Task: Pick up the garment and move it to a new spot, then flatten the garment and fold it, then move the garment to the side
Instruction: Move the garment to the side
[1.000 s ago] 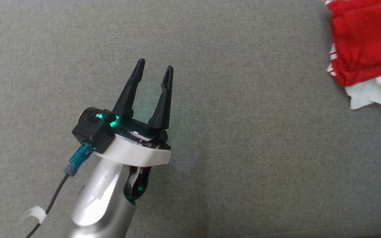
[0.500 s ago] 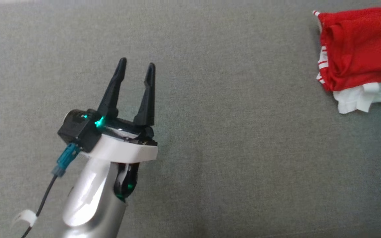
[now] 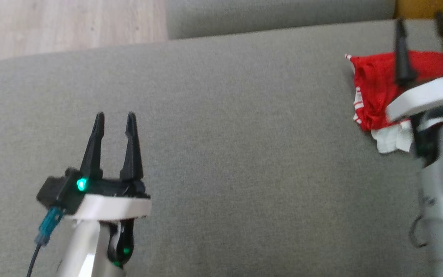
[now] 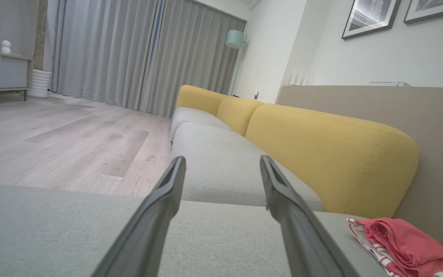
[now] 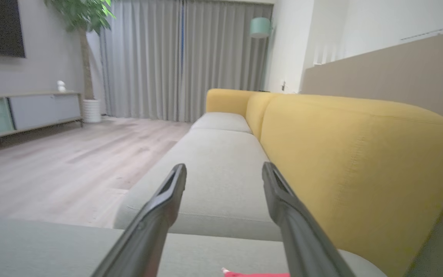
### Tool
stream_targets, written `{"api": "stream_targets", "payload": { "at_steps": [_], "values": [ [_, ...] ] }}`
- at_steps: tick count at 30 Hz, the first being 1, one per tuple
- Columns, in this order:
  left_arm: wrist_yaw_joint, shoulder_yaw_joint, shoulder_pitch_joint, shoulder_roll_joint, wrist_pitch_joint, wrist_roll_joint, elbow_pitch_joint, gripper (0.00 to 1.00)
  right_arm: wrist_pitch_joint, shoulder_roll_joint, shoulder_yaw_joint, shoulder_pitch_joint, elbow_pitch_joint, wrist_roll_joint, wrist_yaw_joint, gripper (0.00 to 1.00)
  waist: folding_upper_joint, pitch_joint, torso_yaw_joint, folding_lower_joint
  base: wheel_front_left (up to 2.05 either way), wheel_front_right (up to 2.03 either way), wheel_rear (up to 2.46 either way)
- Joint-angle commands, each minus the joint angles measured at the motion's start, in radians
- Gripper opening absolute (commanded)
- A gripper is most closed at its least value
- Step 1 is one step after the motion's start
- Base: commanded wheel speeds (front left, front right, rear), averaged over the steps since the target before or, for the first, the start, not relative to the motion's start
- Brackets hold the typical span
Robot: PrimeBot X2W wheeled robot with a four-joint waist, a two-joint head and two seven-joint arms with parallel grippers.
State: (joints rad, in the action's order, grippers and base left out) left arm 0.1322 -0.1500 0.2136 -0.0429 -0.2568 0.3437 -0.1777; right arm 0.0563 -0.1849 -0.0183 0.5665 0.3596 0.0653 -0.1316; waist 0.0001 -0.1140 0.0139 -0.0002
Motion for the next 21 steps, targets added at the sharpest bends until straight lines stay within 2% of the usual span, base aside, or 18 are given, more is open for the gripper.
{"api": "stream_targets", "payload": {
  "at_steps": [1, 5, 8, 11, 16, 18, 21],
  "values": [
    [-0.002, 0.044, 0.008, -0.007, -0.005, -0.011, 0.037, 1.00, 0.011, 0.022, 0.021, -0.007, -0.045, 0.010, 0.001, 1.00, -0.0001, 0.028, -0.009, 0.0002, 0.00, 0.00, 0.00],
    [-0.004, 0.059, -0.041, -0.007, -0.005, -0.016, 0.038, 1.00, 0.039, 0.095, 0.015, -0.078, -0.068, 0.045, 0.001, 1.00, -0.0001, 0.062, -0.022, 0.0002, 0.00, 0.00, 0.00],
    [-0.006, 0.066, -0.073, -0.007, -0.005, -0.019, 0.039, 1.00, 0.075, 0.124, 0.007, -0.136, -0.057, 0.076, 0.001, 1.00, -0.0001, 0.083, -0.029, 0.0002, 0.00, 0.00, 0.00],
    [-0.006, 0.064, -0.102, -0.007, -0.005, -0.013, 0.037, 1.00, 0.121, 0.133, 0.017, -0.196, -0.030, 0.098, 0.001, 1.00, -0.0001, 0.099, -0.035, 0.0002, 0.00, 0.00, 0.00],
    [-0.021, 0.072, -0.127, -0.007, -0.005, 0.050, 0.025, 1.00, 0.186, 0.134, 0.090, -0.288, 0.007, 0.201, 0.001, 1.00, -0.0001, 0.110, -0.041, 0.0002, 0.00, 0.00, 0.00],
    [-0.018, 0.074, -0.137, -0.007, -0.005, 0.091, 0.024, 1.00, 0.196, 0.134, 0.113, -0.314, 0.018, 0.195, 0.001, 1.00, -0.0001, 0.110, -0.040, 0.0002, 0.00, 0.00, 0.00],
    [-0.012, 0.062, -0.145, -0.007, -0.005, 0.089, 0.004, 1.00, 0.203, 0.134, 0.113, -0.338, 0.027, 0.218, 0.001, 1.00, -0.0001, 0.109, -0.040, 0.0002, 0.00, 0.00, 0.00]
  ]
}}
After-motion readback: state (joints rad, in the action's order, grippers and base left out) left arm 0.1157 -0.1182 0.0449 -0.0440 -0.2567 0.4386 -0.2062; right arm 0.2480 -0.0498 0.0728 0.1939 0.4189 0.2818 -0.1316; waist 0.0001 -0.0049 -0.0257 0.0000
